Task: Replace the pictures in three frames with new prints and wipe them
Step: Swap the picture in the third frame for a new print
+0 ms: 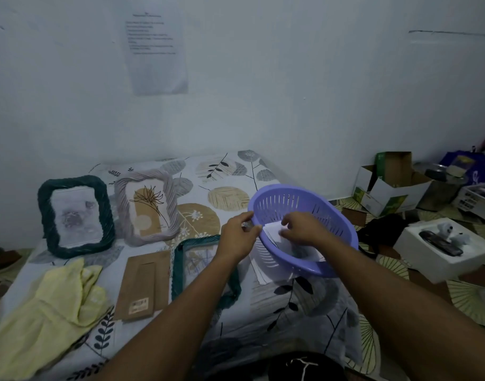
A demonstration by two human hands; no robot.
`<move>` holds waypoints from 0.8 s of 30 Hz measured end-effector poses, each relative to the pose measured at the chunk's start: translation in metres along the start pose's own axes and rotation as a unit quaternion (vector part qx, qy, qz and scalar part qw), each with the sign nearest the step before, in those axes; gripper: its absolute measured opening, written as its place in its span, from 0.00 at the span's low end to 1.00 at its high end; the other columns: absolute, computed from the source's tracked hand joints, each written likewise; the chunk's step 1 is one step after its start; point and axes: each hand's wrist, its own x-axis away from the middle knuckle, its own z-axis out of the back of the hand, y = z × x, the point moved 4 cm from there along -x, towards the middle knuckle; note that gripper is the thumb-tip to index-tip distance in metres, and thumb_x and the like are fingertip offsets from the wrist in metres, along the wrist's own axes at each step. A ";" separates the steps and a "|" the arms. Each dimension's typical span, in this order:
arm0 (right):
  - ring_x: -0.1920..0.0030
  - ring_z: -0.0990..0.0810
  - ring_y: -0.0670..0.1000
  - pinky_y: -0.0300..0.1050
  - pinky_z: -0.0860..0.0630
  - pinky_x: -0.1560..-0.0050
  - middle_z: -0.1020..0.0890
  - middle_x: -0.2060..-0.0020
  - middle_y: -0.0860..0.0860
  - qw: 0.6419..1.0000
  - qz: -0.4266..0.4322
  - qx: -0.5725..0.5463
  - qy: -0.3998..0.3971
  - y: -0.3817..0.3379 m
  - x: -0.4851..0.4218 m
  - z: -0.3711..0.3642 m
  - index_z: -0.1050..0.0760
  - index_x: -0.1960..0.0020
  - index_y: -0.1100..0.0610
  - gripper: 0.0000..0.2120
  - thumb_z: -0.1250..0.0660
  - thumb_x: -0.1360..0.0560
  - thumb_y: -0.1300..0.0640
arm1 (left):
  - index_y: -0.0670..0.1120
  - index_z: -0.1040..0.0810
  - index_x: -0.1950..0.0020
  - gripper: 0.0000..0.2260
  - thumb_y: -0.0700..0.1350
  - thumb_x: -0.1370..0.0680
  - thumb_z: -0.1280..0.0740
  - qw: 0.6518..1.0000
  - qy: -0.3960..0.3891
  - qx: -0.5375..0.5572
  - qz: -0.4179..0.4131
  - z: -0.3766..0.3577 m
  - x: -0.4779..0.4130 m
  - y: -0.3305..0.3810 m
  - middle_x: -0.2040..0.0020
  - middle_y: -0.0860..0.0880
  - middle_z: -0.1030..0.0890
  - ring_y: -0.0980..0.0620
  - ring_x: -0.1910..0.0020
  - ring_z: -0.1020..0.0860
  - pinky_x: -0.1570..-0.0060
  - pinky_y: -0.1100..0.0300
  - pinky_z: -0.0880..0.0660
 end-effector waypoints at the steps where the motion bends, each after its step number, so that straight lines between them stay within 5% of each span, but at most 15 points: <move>1: 0.45 0.22 0.57 0.47 0.26 0.45 0.19 0.45 0.56 1.000 0.000 0.024 -0.021 0.004 -0.002 -0.008 0.22 0.41 0.58 0.18 0.33 0.25 0.47 | 0.46 0.29 0.29 0.22 0.45 0.23 0.31 1.000 0.003 -0.005 -0.004 0.000 0.000 -0.002 0.34 0.48 0.24 0.49 0.45 0.21 0.41 0.51 0.24; 5: 0.52 0.23 0.56 0.49 0.24 0.50 0.20 0.53 0.56 0.996 0.018 0.080 -0.023 0.007 -0.012 -0.024 0.24 0.58 0.56 0.18 0.29 0.32 0.41 | 0.47 0.28 0.29 0.22 0.47 0.23 0.31 0.999 0.020 -0.018 -0.028 -0.001 -0.002 -0.005 0.35 0.48 0.23 0.52 0.47 0.22 0.45 0.57 0.26; 12: 0.61 0.21 0.57 0.49 0.22 0.57 0.21 0.65 0.55 0.999 0.004 0.032 0.018 0.005 -0.011 -0.022 0.23 0.63 0.59 0.09 0.33 0.30 0.53 | 0.46 0.27 0.31 0.21 0.46 0.24 0.30 0.997 0.042 -0.029 -0.055 -0.003 -0.004 -0.006 0.37 0.47 0.22 0.52 0.48 0.22 0.47 0.58 0.26; 20: 0.63 0.19 0.58 0.49 0.23 0.61 0.18 0.68 0.58 0.997 -0.031 -0.057 0.049 0.014 -0.009 -0.014 0.25 0.70 0.59 0.13 0.29 0.30 0.56 | 0.46 0.26 0.32 0.21 0.46 0.24 0.29 0.997 0.042 -0.029 -0.049 -0.003 -0.006 -0.006 0.39 0.47 0.21 0.51 0.47 0.22 0.46 0.59 0.26; 24: 0.66 0.24 0.59 0.45 0.35 0.66 0.29 0.71 0.57 0.980 -0.051 -0.177 0.071 0.022 -0.011 -0.009 0.32 0.68 0.57 0.16 0.33 0.24 0.54 | 0.46 0.27 0.31 0.21 0.47 0.24 0.30 0.997 0.038 -0.033 -0.052 -0.003 -0.004 -0.007 0.37 0.46 0.23 0.50 0.44 0.23 0.43 0.55 0.25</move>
